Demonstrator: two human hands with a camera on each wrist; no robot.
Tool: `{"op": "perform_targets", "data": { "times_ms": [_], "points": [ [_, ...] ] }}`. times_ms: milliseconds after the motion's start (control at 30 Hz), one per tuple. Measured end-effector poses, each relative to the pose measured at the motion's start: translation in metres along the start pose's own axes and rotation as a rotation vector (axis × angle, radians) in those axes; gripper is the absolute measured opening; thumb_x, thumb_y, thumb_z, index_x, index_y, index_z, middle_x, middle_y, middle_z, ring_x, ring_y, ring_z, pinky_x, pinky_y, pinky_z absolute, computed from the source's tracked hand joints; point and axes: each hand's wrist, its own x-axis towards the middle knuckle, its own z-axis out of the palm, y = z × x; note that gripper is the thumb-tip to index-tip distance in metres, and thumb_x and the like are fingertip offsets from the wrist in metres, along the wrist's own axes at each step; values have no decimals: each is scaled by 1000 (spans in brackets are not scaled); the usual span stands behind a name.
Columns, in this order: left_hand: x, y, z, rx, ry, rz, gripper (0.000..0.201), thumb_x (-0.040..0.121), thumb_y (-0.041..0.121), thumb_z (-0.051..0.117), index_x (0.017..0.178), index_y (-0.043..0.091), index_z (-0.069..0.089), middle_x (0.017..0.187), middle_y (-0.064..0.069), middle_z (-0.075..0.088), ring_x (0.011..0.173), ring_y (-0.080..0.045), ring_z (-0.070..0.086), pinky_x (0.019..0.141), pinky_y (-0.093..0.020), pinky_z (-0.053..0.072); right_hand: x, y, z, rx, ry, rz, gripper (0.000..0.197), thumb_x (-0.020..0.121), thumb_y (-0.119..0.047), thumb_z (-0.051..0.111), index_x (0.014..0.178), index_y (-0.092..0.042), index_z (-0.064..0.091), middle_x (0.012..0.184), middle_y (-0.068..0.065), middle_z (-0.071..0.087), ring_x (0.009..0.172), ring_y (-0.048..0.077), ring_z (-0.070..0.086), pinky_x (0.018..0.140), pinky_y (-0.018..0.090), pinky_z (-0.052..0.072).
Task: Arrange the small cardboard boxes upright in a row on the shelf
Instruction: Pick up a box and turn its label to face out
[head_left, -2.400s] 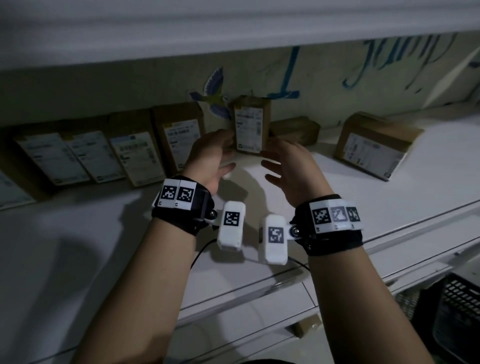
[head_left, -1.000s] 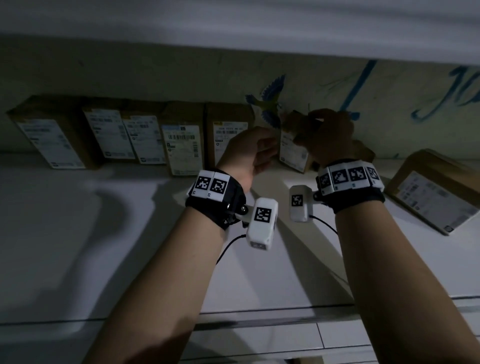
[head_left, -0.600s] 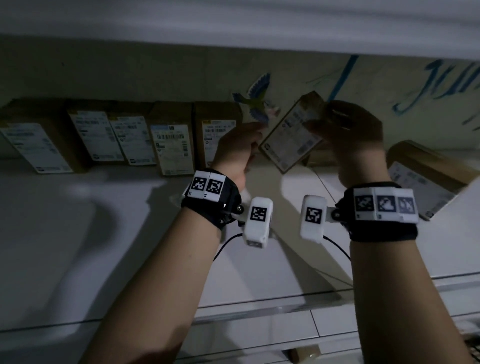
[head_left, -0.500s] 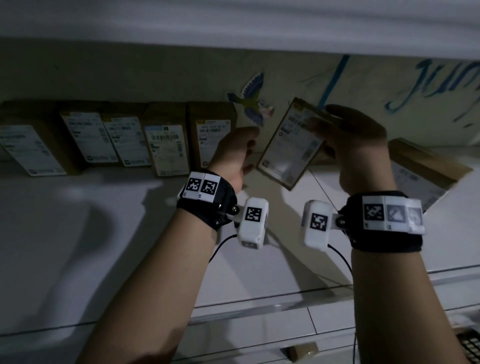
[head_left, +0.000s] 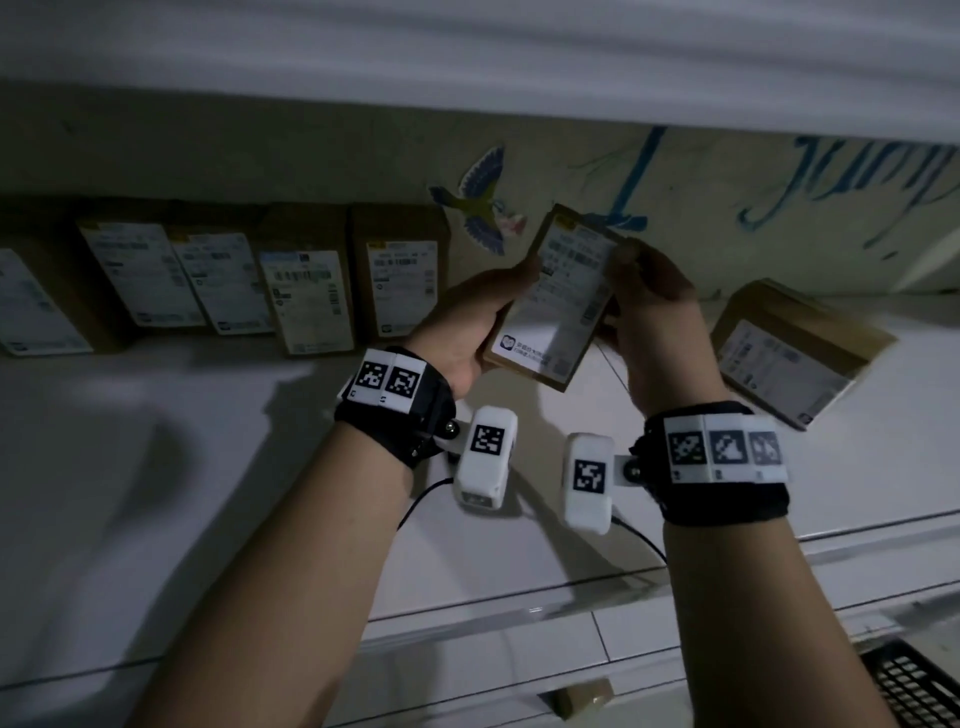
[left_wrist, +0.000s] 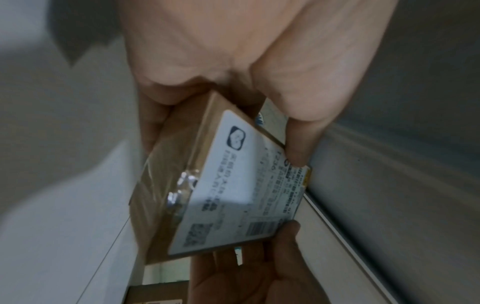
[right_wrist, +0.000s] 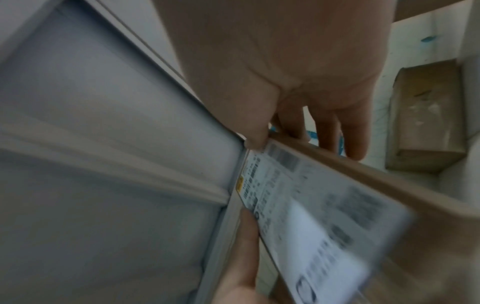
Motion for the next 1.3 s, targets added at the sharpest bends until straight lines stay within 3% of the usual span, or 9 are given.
{"op": "perform_targets", "data": {
  "times_ms": [167, 300, 433, 533, 633, 800, 933, 1167, 1300],
  "points": [
    [-1, -4, -1, -64, 2, 33, 36, 103, 46, 55, 120, 20, 74, 126, -12, 75, 120, -35, 70, 109, -57, 50, -8, 9, -1, -134, -147, 195, 29, 106, -34, 59, 133, -26, 63, 122, -4, 77, 113, 21, 74, 102, 53, 58],
    [9, -11, 1, -78, 115, 52, 56, 83, 56, 75, 121, 15, 75, 121, -14, 77, 114, -36, 73, 108, -59, 51, -18, 20, 6, -210, -203, 358, 40, 98, -41, 69, 135, -33, 56, 122, -8, 73, 110, 16, 68, 104, 55, 51],
    [20, -15, 0, -26, 226, 78, 63, 70, 67, 77, 110, 18, 79, 110, -9, 81, 104, -31, 77, 104, -55, 56, -25, 22, 16, -192, -223, 398, 16, 103, -38, 64, 117, -33, 59, 100, -15, 70, 83, 1, 60, 83, 34, 50],
    [19, -15, -4, -40, 217, 68, 65, 74, 67, 76, 116, 18, 78, 112, -9, 81, 107, -32, 76, 106, -55, 54, -22, 19, 20, -157, -176, 381, 36, 99, -42, 68, 132, -29, 60, 122, -7, 73, 111, 16, 67, 103, 50, 51],
    [10, -11, -4, -93, 185, 64, 48, 89, 56, 71, 118, 18, 77, 114, -10, 80, 110, -32, 75, 107, -52, 54, -19, 21, 21, -43, -103, 326, 32, 99, -32, 67, 131, -26, 63, 118, -2, 75, 116, 21, 69, 108, 52, 51],
    [5, -10, 1, 3, 224, 147, 48, 89, 52, 72, 116, 13, 77, 113, -11, 80, 107, -32, 76, 103, -52, 56, -14, 21, 18, 19, -93, 295, 37, 99, -9, 66, 135, -17, 62, 120, 3, 77, 105, 19, 73, 83, 34, 55],
    [5, -11, 3, 124, 294, 268, 17, 100, 40, 65, 98, 27, 76, 109, -4, 80, 104, -24, 75, 94, -44, 59, -2, 21, 17, 57, -150, 322, 40, 96, -4, 68, 133, -18, 64, 120, 3, 78, 113, 25, 73, 89, 43, 59],
    [11, -15, -10, 143, 393, 357, 29, 103, 32, 62, 119, 12, 75, 112, -10, 80, 102, -29, 77, 91, -53, 62, 18, 30, 28, 84, -127, 304, 52, 94, -7, 75, 142, -13, 57, 123, 7, 76, 111, 27, 74, 96, 49, 60],
    [18, -13, -16, 147, 434, 270, 33, 100, 39, 59, 109, 12, 76, 108, -13, 80, 100, -32, 76, 92, -50, 62, 45, 37, 39, 6, -70, 287, 50, 94, -4, 76, 140, -11, 57, 124, 8, 74, 108, 27, 73, 76, 37, 62]
  ]
}}
